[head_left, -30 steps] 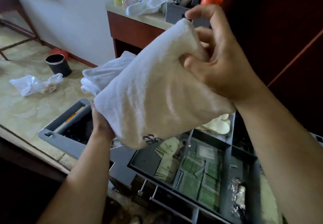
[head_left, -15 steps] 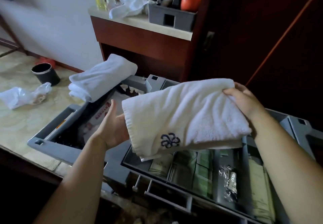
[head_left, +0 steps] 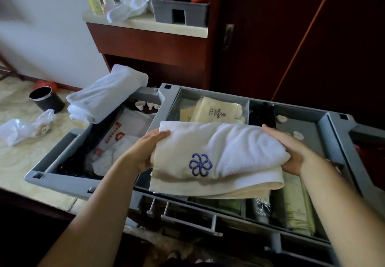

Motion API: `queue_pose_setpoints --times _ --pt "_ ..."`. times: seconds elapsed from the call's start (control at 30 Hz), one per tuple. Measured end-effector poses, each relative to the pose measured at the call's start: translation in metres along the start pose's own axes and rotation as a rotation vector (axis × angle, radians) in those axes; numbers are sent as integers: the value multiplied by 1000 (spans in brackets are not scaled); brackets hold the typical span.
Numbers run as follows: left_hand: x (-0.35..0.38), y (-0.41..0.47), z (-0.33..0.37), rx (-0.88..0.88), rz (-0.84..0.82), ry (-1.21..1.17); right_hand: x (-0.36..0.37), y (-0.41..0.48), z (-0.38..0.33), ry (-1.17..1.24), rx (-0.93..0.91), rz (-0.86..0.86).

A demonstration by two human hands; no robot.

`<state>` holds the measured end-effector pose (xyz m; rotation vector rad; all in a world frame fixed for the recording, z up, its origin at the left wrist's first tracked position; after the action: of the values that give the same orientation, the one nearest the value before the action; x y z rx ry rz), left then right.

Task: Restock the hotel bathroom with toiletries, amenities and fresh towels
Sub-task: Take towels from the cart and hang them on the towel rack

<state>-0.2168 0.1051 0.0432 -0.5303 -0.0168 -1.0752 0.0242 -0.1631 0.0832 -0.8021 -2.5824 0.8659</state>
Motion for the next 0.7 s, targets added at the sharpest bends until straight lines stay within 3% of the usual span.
queue_pose_setpoints --times 0.07,0.43,0.7 --pt "1 1 -4 -32 30 -46 -9 -2 16 44 21 44" --pt "8 13 -4 25 -72 163 -7 -59 61 55 -303 164" --pt "29 2 -4 201 -387 266 18 -129 126 158 -423 347"
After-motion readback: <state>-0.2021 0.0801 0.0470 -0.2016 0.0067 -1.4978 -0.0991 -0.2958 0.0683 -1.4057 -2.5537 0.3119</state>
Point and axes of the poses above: each hand's wrist, its own y-axis towards the middle knuckle, its own x-axis out of the palm, z = x × y, the point moved 4 cm from there along y, towards the middle knuckle, and after that the axes turned 14 degrees about -z, right-handed, at the moved point
